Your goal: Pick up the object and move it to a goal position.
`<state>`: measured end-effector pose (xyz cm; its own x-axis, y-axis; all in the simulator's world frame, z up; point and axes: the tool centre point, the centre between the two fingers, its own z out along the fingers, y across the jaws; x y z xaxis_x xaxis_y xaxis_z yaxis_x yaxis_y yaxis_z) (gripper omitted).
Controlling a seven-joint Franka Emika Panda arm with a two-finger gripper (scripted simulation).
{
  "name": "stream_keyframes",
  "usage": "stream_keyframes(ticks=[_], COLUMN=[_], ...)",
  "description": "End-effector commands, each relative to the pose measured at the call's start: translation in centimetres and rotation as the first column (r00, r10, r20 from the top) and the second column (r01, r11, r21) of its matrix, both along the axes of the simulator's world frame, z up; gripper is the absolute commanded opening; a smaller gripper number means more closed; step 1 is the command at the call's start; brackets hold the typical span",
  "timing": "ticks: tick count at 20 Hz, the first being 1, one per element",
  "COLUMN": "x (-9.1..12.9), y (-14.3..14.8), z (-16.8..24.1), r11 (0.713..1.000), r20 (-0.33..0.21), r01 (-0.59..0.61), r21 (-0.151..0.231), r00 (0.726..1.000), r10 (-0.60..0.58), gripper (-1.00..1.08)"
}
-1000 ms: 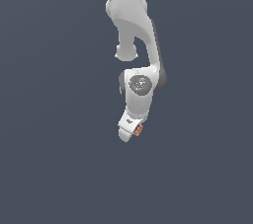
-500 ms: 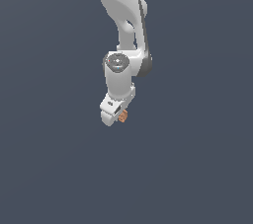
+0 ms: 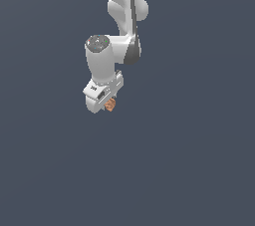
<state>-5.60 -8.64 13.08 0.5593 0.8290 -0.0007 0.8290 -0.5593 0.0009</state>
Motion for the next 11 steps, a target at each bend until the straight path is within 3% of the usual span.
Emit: stream_keyframes(ticks=[1, 11], x=[-0.70, -1.07], y=[-0.96, -1.74], z=[0.64, 1.15], r11=[1.000, 1.000], r20=[0.000, 0.000], r01=[-0.001, -0.001], r21=[0.001, 0.001], r00=[1.000, 1.000], r10=[0.001, 0.001], gripper=[-1.00, -1.00])
